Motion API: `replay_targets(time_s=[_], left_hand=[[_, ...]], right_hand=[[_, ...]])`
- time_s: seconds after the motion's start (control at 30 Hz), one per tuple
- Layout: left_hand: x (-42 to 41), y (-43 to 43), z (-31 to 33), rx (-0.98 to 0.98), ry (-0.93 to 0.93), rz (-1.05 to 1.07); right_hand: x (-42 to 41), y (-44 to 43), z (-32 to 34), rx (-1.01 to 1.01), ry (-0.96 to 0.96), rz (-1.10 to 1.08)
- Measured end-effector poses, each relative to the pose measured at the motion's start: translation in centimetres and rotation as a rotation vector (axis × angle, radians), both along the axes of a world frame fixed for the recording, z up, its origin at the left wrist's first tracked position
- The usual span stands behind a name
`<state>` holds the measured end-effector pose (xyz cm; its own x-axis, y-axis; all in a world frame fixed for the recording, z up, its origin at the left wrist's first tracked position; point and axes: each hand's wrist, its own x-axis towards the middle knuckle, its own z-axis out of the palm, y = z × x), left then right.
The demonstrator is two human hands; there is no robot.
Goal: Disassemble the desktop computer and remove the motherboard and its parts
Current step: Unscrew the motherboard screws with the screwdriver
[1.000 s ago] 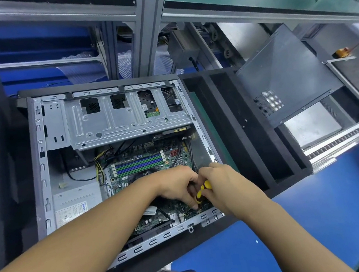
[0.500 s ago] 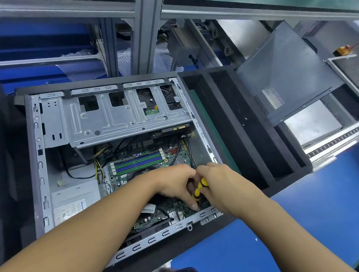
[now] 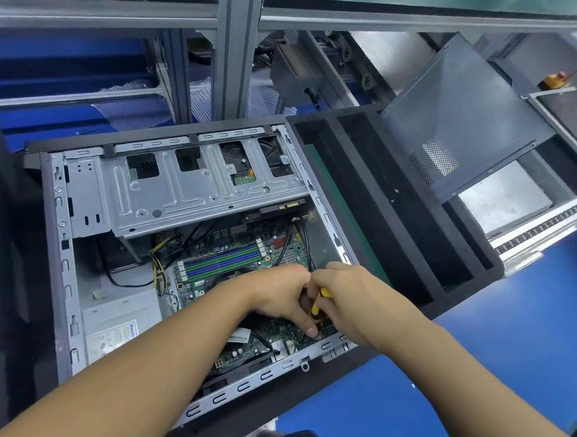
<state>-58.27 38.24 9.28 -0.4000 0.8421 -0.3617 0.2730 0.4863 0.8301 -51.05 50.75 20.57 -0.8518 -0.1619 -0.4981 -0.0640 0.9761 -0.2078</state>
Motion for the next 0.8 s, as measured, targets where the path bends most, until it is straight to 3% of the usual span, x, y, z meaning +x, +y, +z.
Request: replay_targets(time_s=[0.2,0.37,0.57,0.8], left_hand=[[0.1,0.1,-0.1,-0.013,0.006,-0.024],[0.3,0.3,0.1,0.017,0.068,-0.009],[-0.1,-0.2,0.0,-0.020,0.011,-0.003],[0.0,0.1,0.2,-0.004,0.023,-0.001]], right_hand=[[0.0,0.7,0.1,-0.112,0.009,-0.003],[-0.1,0.7,-0.2,-0.025,0.091,-0.094],[-0.1,0.9,0.1,-0.109,0.065,0.017],[0.2,1.0,-0.2,-0.128,0.085,-0.017]])
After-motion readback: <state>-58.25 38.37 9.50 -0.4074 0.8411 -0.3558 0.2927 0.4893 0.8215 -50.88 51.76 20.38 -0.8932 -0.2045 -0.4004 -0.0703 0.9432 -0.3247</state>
